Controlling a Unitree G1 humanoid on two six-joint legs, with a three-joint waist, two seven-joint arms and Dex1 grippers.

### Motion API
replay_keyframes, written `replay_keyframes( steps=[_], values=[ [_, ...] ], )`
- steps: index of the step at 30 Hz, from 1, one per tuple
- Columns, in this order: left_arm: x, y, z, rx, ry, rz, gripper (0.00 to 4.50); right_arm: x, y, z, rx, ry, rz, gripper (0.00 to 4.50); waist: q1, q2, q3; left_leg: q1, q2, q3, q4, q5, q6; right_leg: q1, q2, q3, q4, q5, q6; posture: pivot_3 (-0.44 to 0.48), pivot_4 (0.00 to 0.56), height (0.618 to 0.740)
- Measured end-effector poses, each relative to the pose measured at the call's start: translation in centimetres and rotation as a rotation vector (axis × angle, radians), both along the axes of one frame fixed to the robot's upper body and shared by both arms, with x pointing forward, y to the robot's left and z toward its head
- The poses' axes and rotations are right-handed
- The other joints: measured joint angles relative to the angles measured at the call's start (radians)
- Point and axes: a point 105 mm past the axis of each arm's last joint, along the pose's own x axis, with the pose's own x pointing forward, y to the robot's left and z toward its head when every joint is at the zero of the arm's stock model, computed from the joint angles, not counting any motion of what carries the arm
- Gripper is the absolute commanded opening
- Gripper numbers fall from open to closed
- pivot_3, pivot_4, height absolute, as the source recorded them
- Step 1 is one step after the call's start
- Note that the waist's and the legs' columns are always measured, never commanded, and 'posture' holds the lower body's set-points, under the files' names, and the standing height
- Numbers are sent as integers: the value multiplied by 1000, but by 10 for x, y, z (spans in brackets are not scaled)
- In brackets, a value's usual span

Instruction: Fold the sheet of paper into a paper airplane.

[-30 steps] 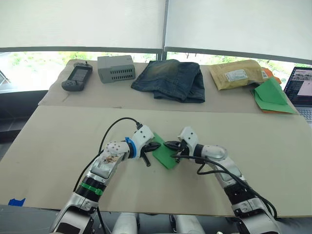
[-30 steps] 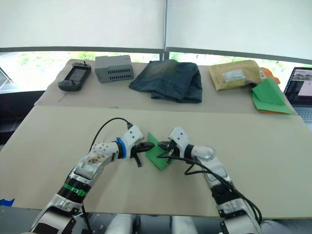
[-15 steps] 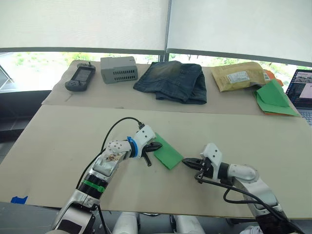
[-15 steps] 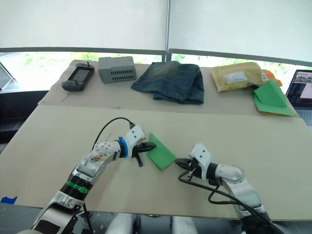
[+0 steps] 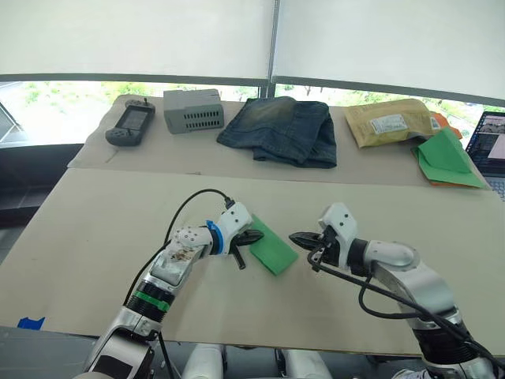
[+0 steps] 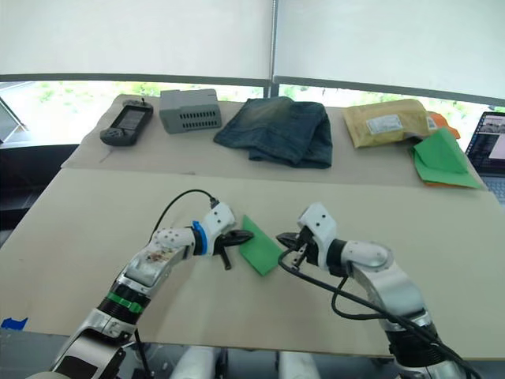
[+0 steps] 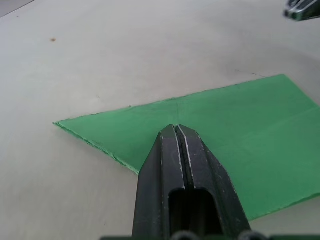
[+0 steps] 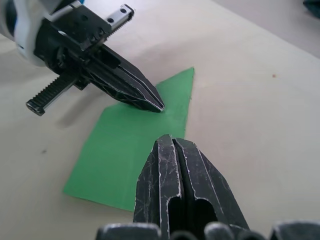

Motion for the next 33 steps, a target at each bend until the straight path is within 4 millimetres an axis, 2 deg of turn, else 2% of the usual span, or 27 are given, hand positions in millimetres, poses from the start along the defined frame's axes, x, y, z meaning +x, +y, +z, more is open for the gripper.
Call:
replay_keyframes(
  steps=[5, 11, 14, 18, 21, 27, 28, 33],
  values=[
    [-1, 0, 3, -10, 3, 3, 0, -7, 12, 0, -13, -8, 29, 87, -1, 0, 0, -2, 0, 0, 0, 0, 0, -3, 0, 0, 1, 0, 0, 0, 150, 740],
    [-1, 3, 5, -6, 2, -5, 0, -10, 11, -9, -65, -6, 14, 87, -2, -1, 1, -4, 0, 0, 0, 0, 0, -5, 0, 0, 1, 0, 0, 0, 150, 740],
    [-1, 7, 7, -1, 8, -4, 0, -15, 13, -6, -69, -15, 30, 87, -7, -1, 2, -5, 0, 0, 0, 0, 0, -6, 1, 0, 1, 0, 0, 0, 150, 740],
    [5, 19, 12, -28, 37, 49, 1169, -21, 16, -2, -72, -28, 53, 0, -8, -1, 3, -5, 1, 0, 0, 0, 0, -6, 1, 0, 1, 0, 0, 0, 150, 740],
    [5, 29, 20, -43, 59, 68, 2214, -22, 17, 6, -57, -53, 61, 0, -7, -2, 6, -8, 0, 0, 0, 0, 0, -8, 1, 0, 1, 0, 0, 0, 150, 740],
    [-1, 47, 51, -76, 34, 21, 4245, -30, 14, 8, -76, -68, 69, 0, -4, -2, 8, -10, 0, -1, 0, 0, 0, -10, 1, -1, 0, 0, 0, 0, 150, 740],
    [-2, 50, 54, -71, 27, 13, 4490, -30, 14, 8, -76, -67, 66, 291, -3, -2, 8, -10, 0, -1, 0, 0, 0, -10, 1, -1, 0, 0, 0, 0, 150, 740],
    [-8, 59, 59, -75, 46, -9, 4500, -31, 12, 10, -102, -91, 40, 1826, -3, -2, 8, -9, 0, 0, 0, 0, 0, -9, 1, -1, 0, 0, 0, 0, 150, 740]
  ],
)
